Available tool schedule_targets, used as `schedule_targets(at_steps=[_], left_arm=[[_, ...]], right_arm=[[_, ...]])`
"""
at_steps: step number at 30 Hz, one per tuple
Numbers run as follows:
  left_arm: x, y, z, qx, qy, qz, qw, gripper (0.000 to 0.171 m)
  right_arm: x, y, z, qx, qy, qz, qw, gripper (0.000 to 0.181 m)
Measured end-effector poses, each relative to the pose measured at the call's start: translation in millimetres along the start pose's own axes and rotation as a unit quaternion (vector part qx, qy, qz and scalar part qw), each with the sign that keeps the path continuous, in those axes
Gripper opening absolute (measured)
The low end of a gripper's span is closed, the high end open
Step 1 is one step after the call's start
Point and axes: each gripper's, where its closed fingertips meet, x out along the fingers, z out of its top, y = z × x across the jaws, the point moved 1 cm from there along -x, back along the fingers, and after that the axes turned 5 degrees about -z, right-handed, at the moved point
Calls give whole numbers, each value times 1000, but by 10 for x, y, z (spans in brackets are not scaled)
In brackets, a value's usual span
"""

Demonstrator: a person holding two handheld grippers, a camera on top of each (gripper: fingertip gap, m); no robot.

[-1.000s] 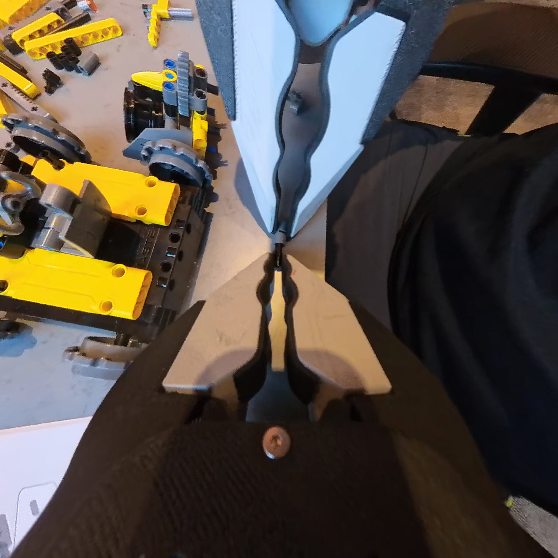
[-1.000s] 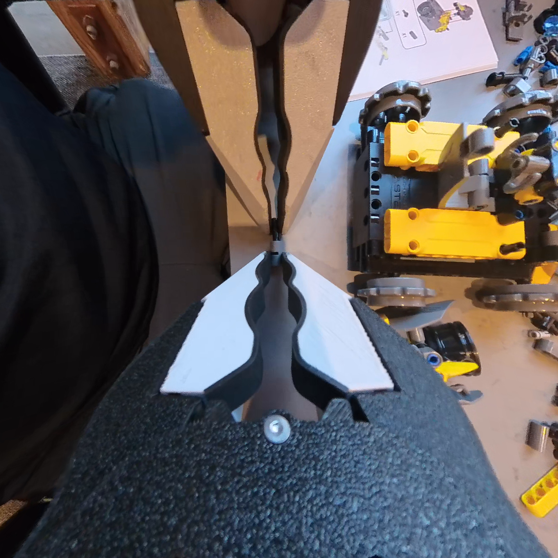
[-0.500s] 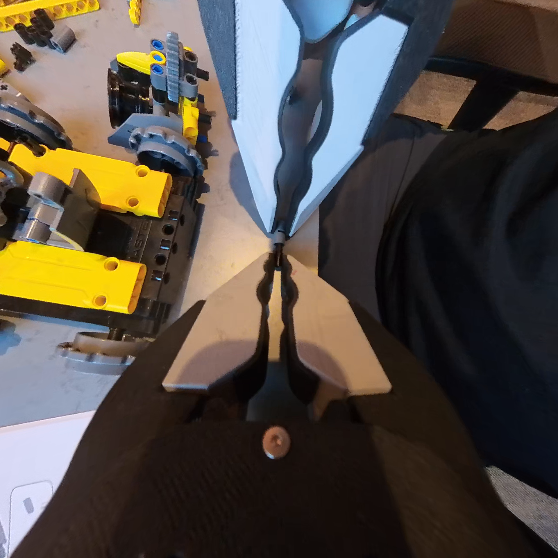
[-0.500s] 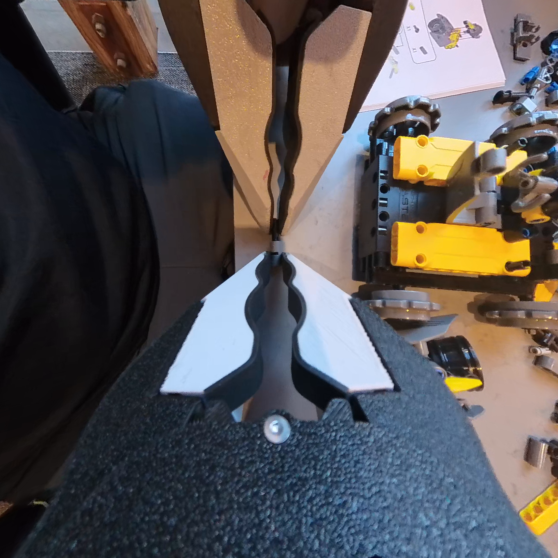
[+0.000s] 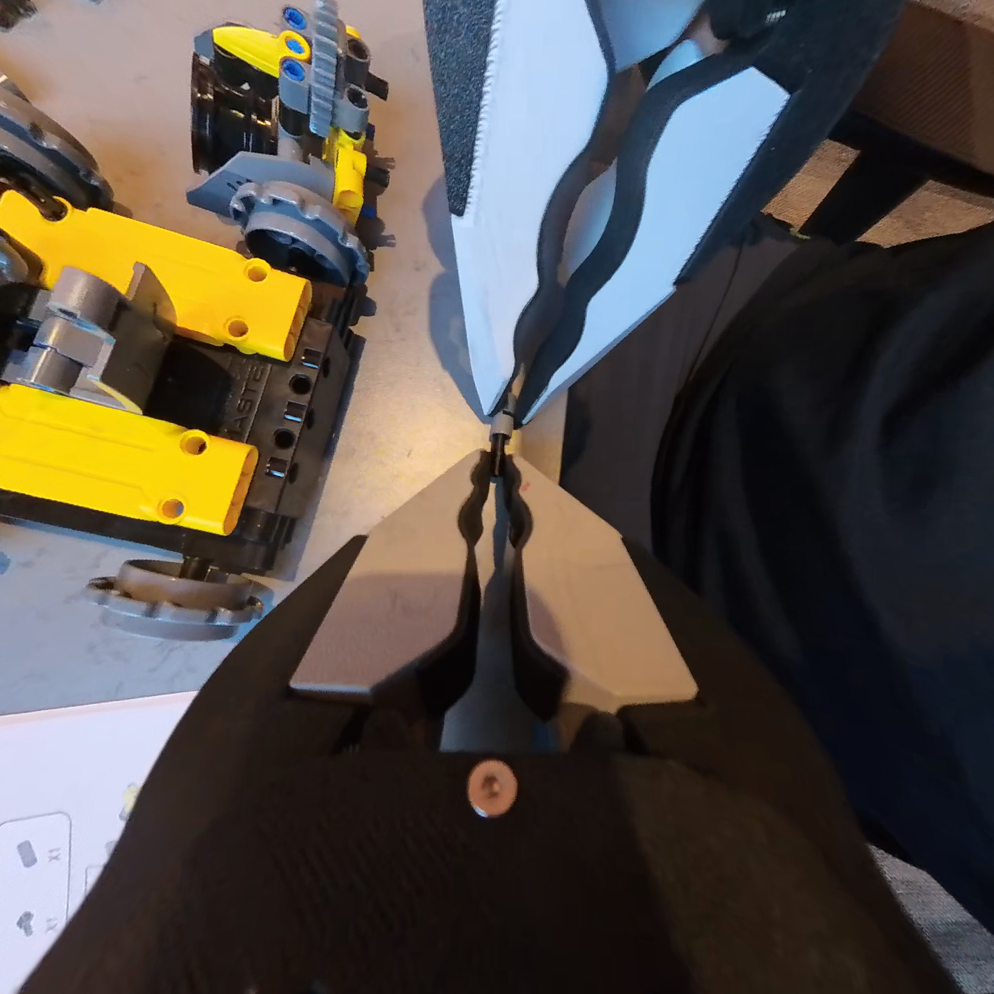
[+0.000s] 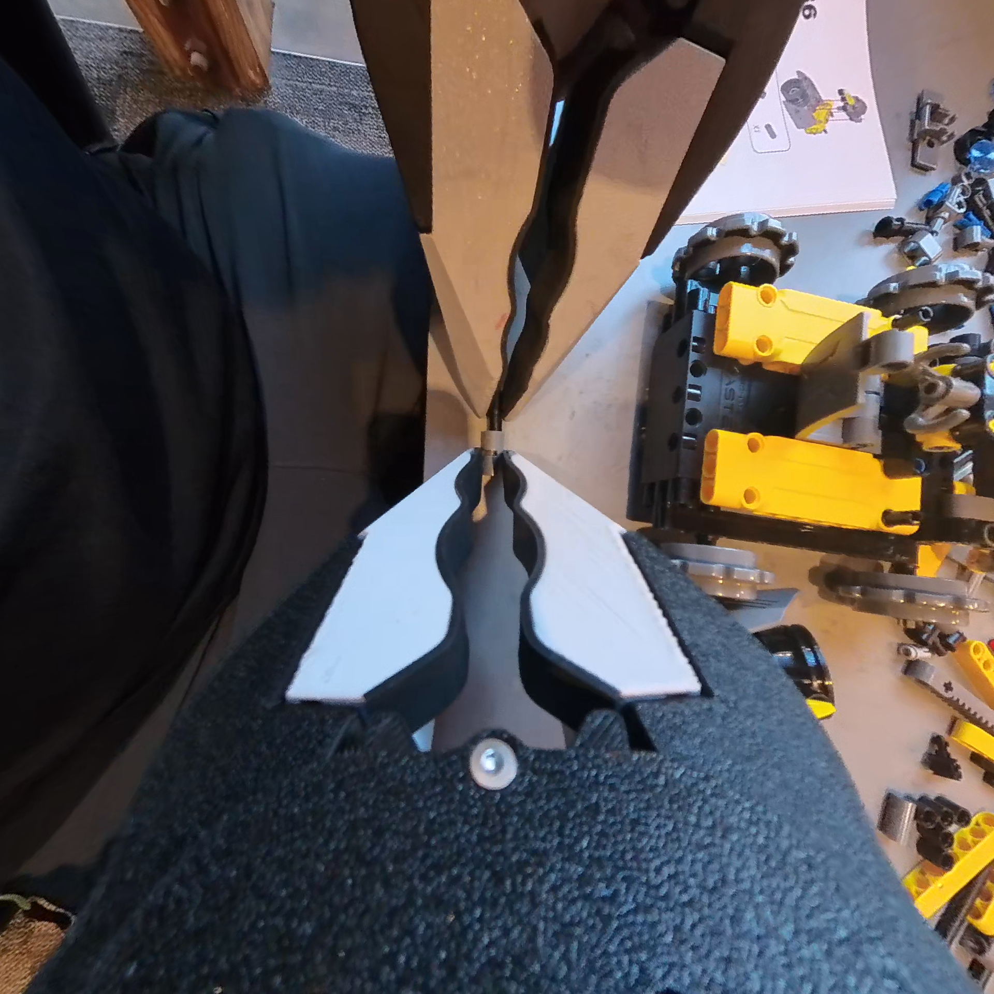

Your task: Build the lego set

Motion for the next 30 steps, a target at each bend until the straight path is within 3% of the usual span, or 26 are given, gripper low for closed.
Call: schedule_targets(at_steps=[11, 21, 30], left_arm=[[-4, -13, -10, 6, 15, 2, 1000, 4], [-20, -8, -15, -27, -57, -38, 997, 4], [-21, 0, -13, -31, -62, -42, 997, 4]], right_arm=[[-10, -11, 11, 27, -26, 4, 999, 6], [-138, -14, 57, 69, -97, 36, 992, 7], [-6, -1, -3, 53, -48, 29, 997, 6]])
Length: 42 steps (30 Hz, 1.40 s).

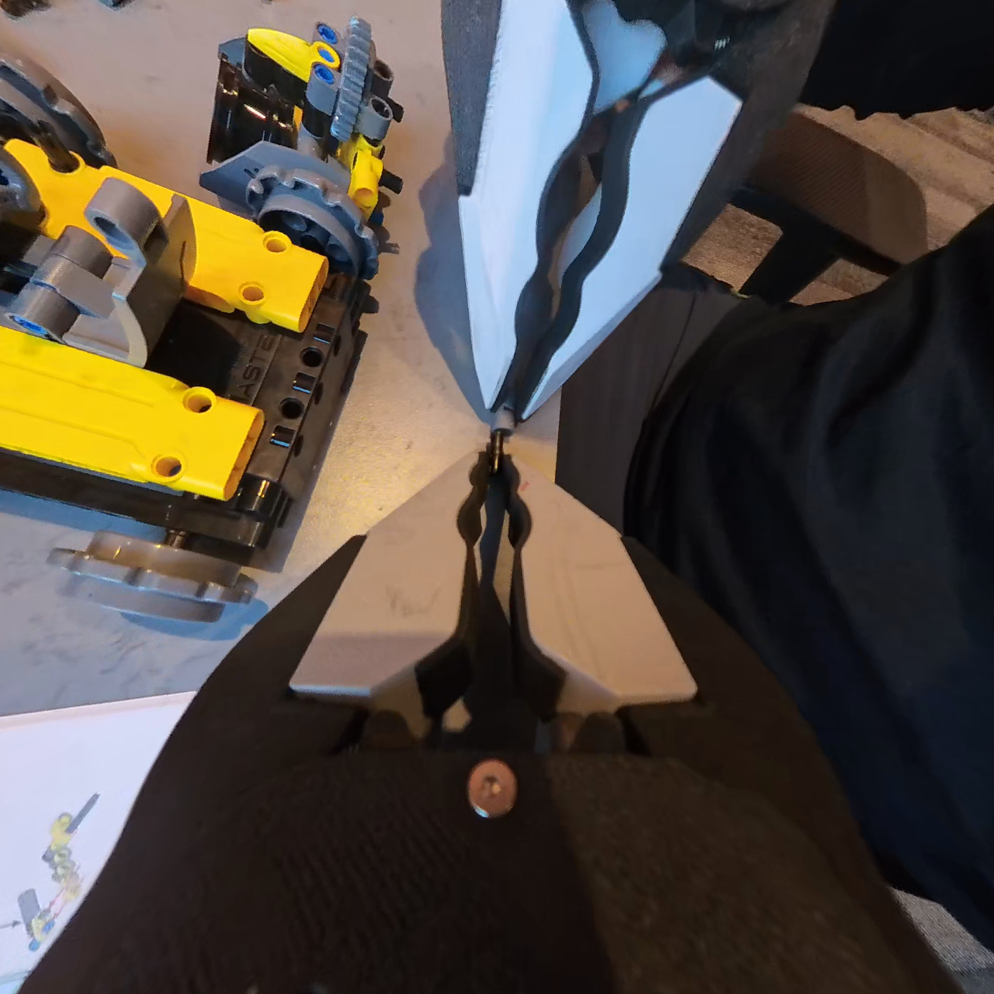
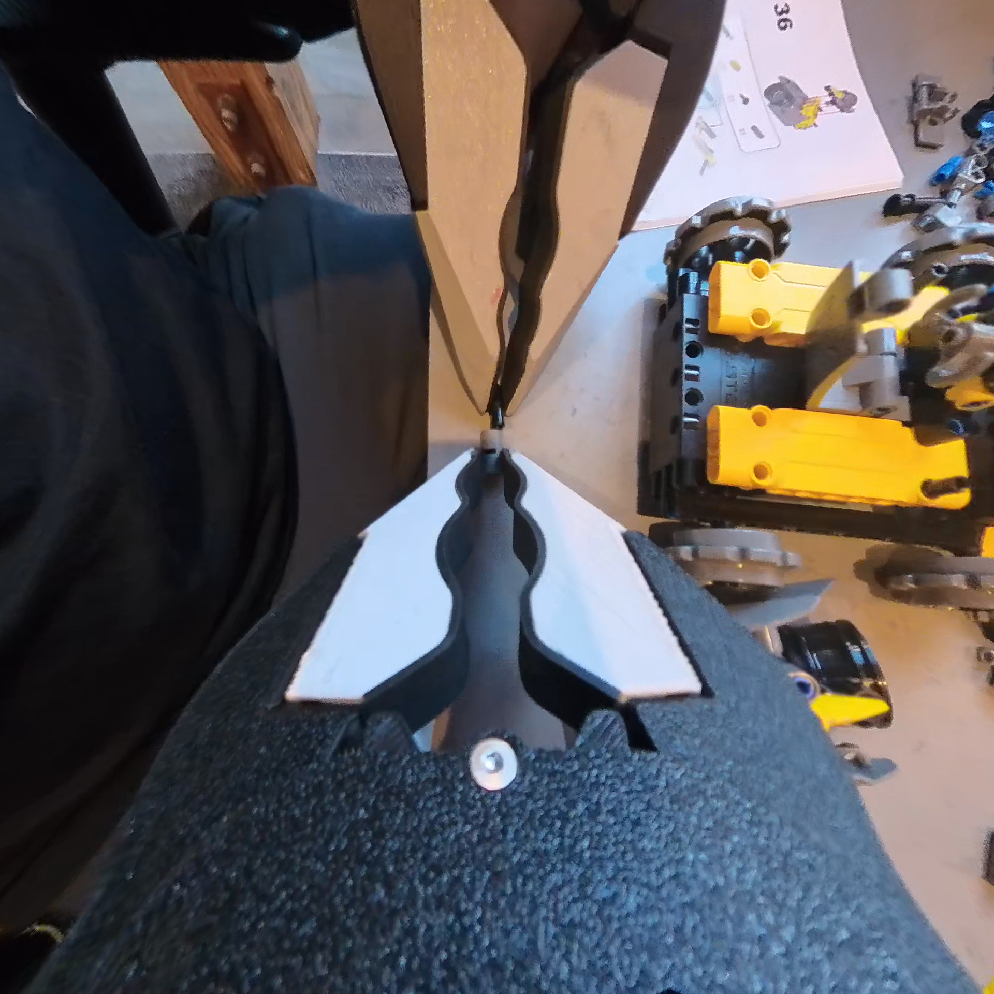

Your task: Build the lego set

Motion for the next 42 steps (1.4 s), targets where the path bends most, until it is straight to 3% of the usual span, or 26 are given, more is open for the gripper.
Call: schedule_targets(at_steps=[24, 32, 42], left_arm=[[31, 1, 26, -26, 1, -8, 1000, 4], [35, 7, 34, -28, 34, -7, 999, 4], [66, -9, 53, -34, 128, 21, 991, 3]], right_arm=[[-31, -25, 13, 4, -3, -16, 1000, 6], [-18, -27, 4, -8, 23, -28, 999, 6], [-28, -5, -34, -23, 31, -64, 997, 6]])
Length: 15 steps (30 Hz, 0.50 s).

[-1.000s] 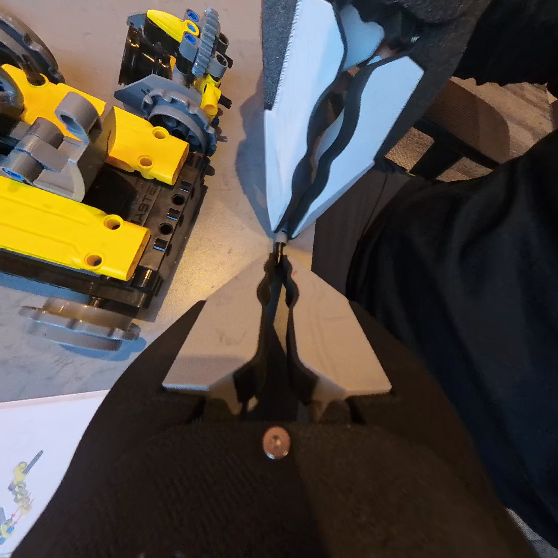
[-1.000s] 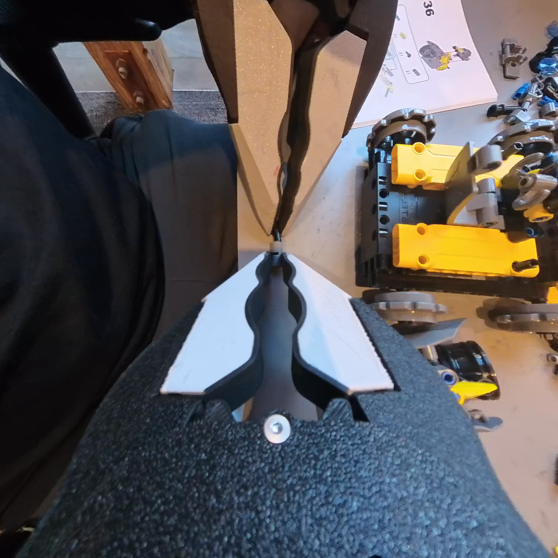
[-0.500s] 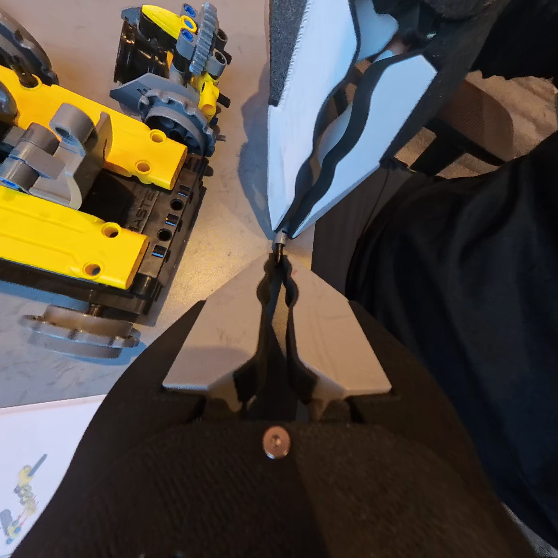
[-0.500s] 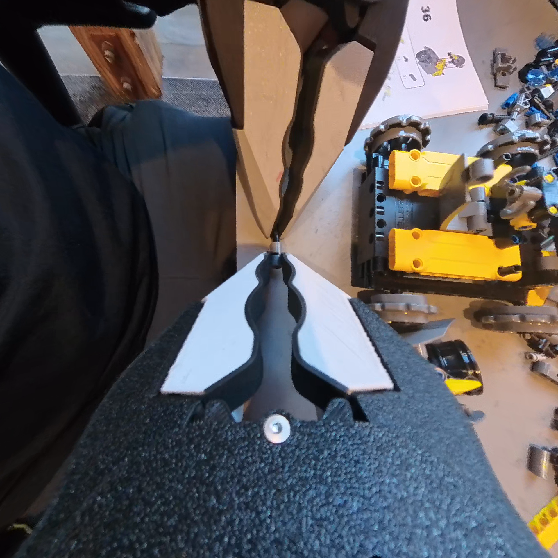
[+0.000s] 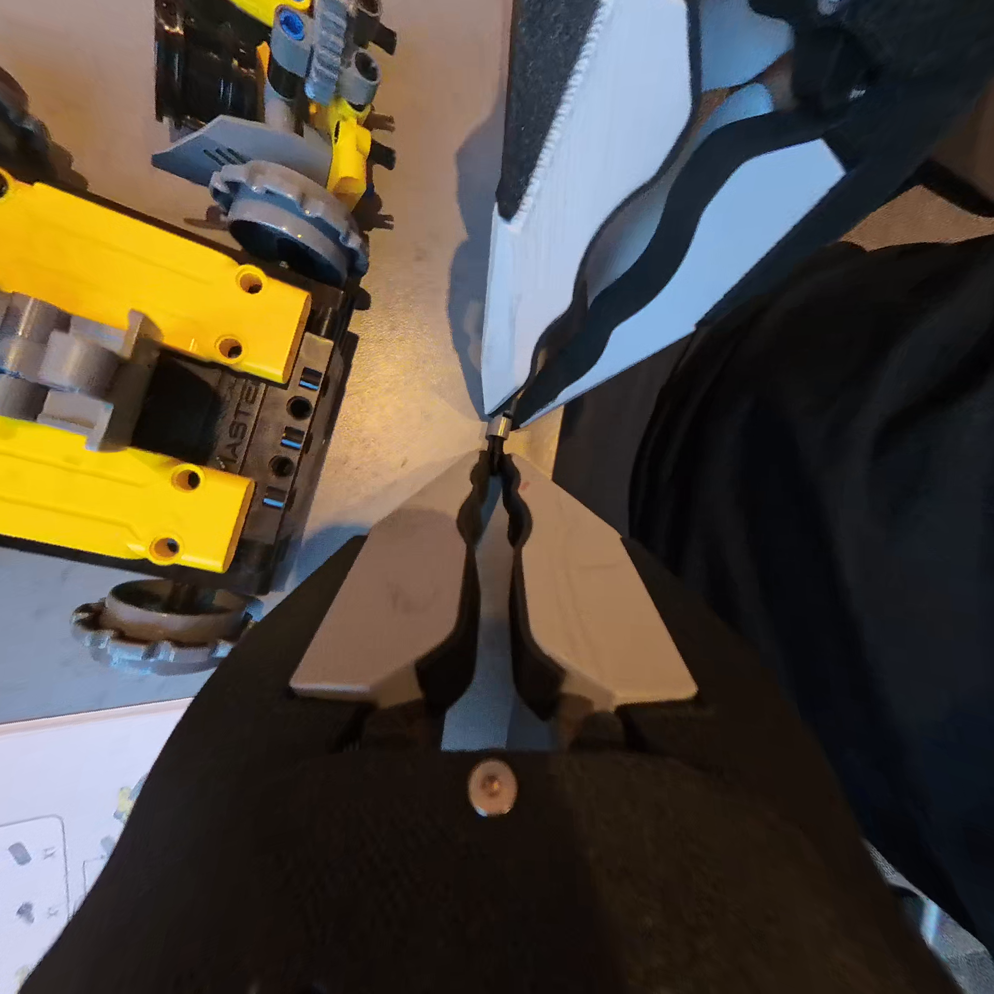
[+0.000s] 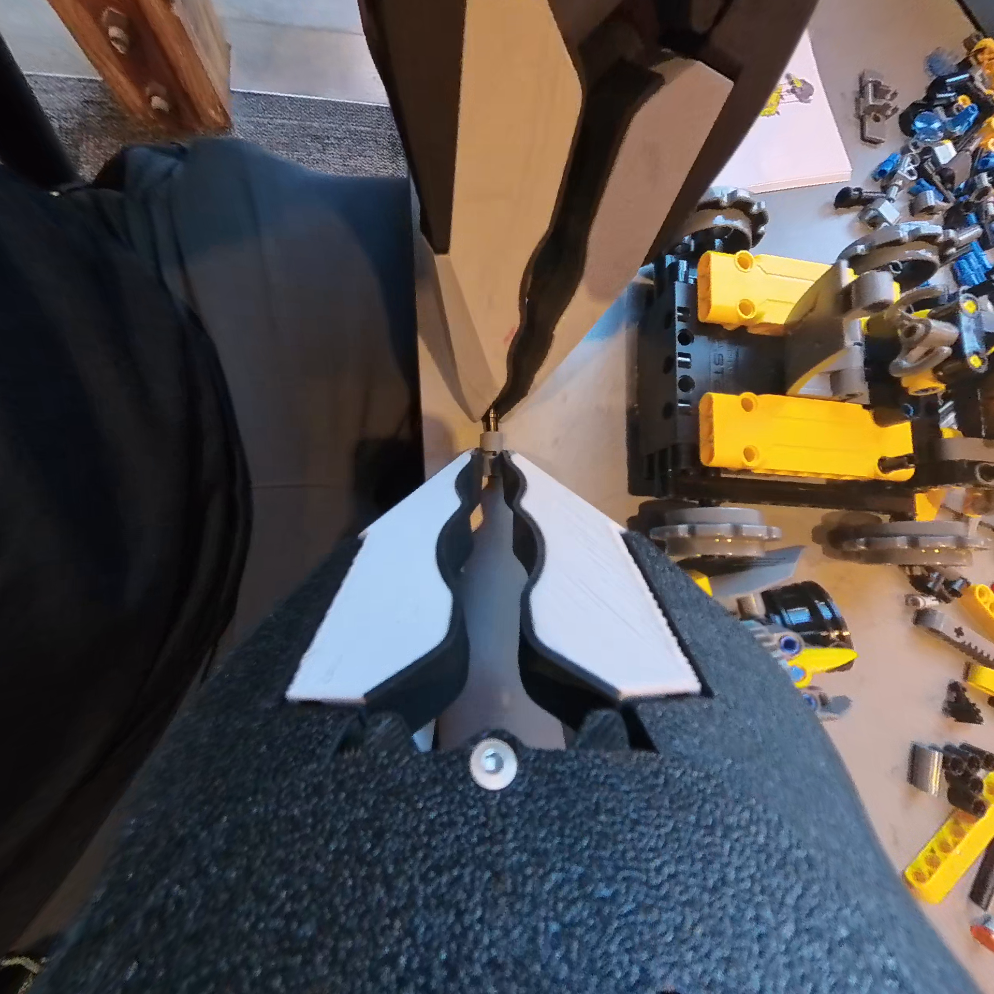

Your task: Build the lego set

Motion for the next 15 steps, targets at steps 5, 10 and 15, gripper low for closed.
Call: schedule_targets(at_steps=[5, 10, 15], left_arm=[[3, -9, -4, -14, 21, 12, 1000, 3], [6, -10, 2, -32, 48, 13, 998, 3], [11, -9, 8, -15, 67, 25, 997, 3]], right_arm=[[-1, 10, 2, -17, -3, -14, 1000, 6], [-5, 14, 5, -37, 6, -34, 999, 6], [-4, 17, 6, -60, 7, -38, 997, 6]])
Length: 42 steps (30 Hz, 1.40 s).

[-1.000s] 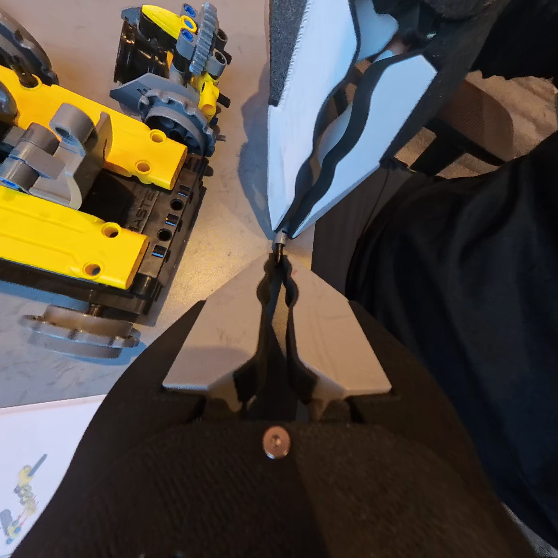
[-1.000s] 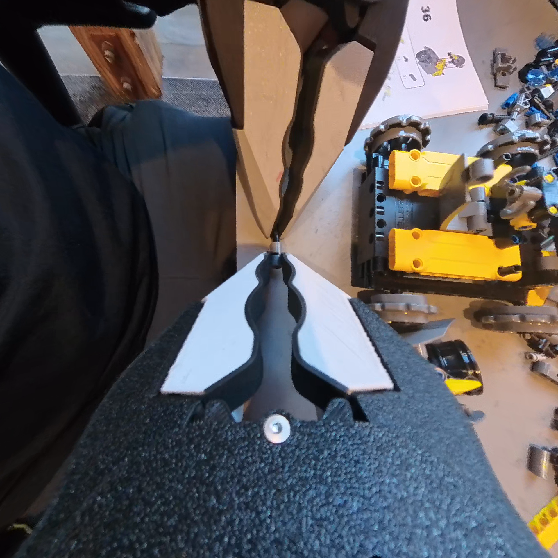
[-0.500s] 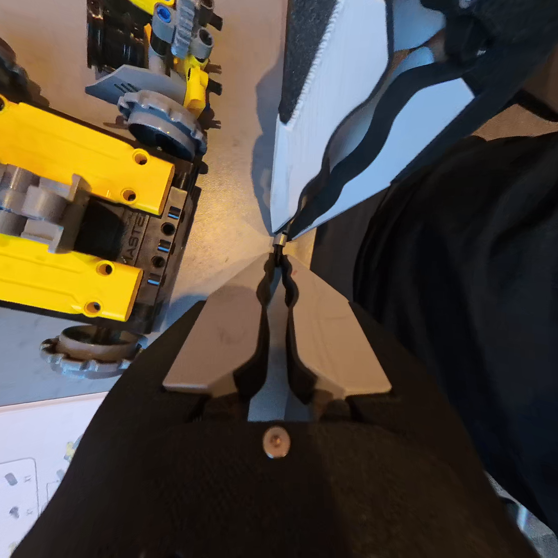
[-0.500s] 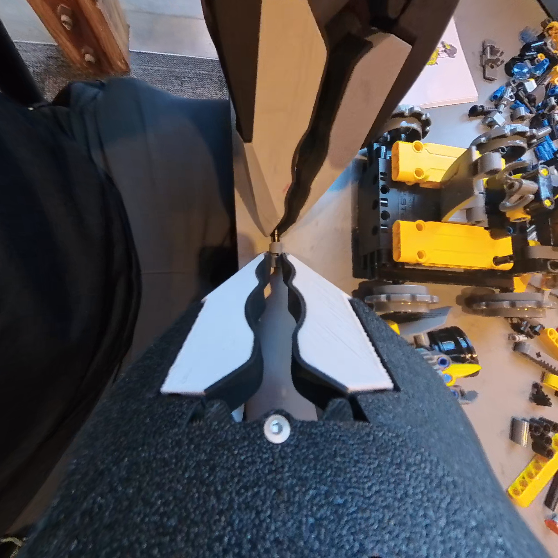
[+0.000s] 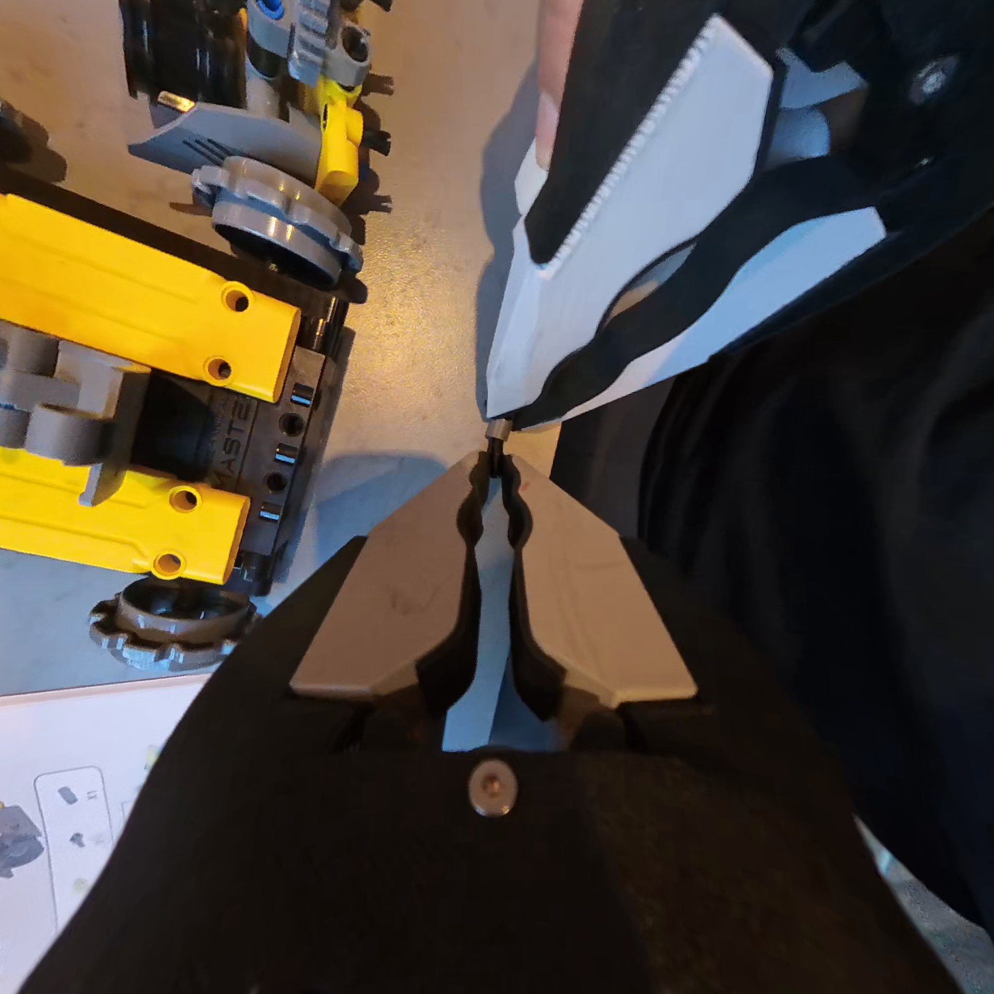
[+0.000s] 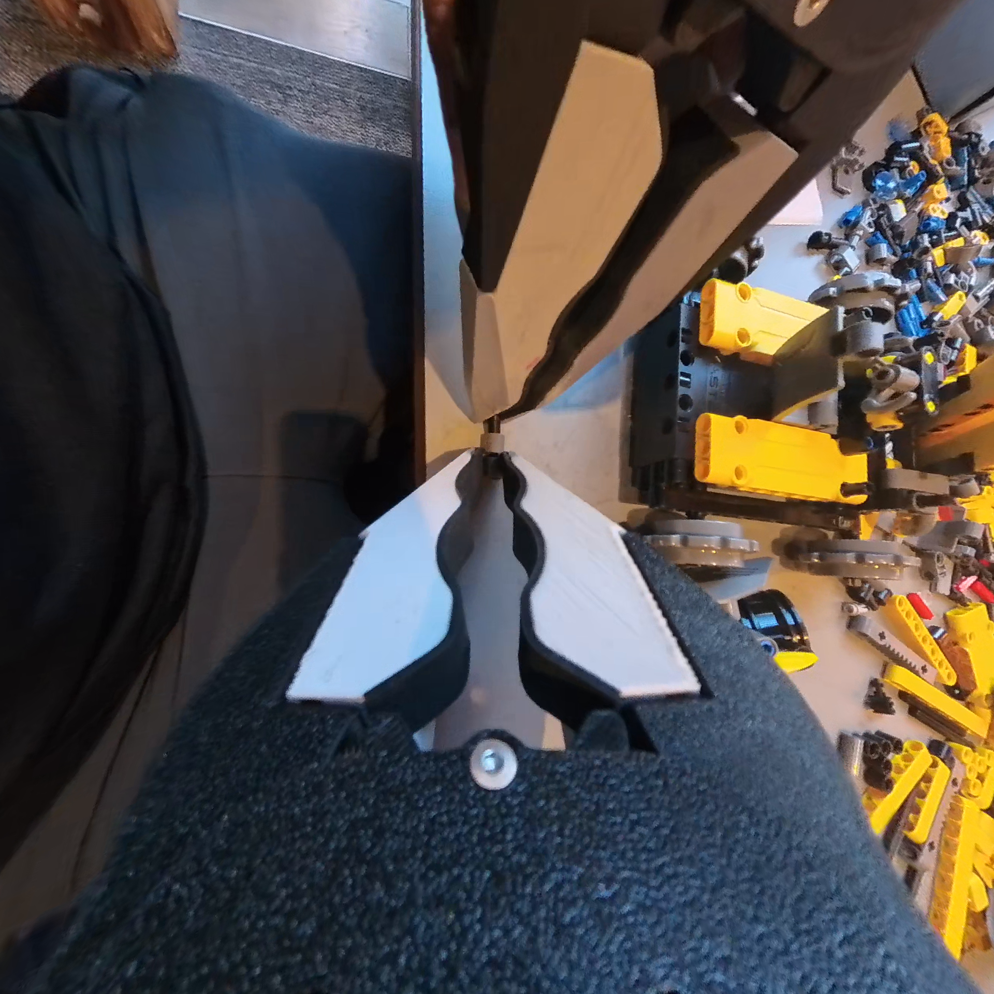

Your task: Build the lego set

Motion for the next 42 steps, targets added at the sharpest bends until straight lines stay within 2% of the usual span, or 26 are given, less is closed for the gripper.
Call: schedule_targets(at_steps=[12, 21, 29, 31, 37, 39, 42], left_arm=[[5, 17, 7, 142, -37, -6, 989, 4], [28, 8, 33, 86, -145, -5, 986, 3], [19, 16, 44, 89, -177, -1, 980, 3], [-2, 32, 41, 80, -186, 13, 979, 9], [-180, -4, -4, 46, -253, 14, 966, 6], [-168, -16, -25, 39, -254, 12, 966, 0], [-62, -13, -41, 31, -225, 16, 974, 0]], right_arm=[[15, -13, -3, 7, -30, 54, 998, 5], [26, -5, 10, 39, -54, 50, 997, 6], [24, -23, -1, 64, -52, 35, 996, 7], [16, -17, -1, 67, -51, 27, 996, 7], [-49, 46, -31, 64, -51, 13, 997, 7], [-46, 58, -41, 65, -50, 11, 997, 7], [-41, 57, -36, 62, -44, 10, 997, 7]])
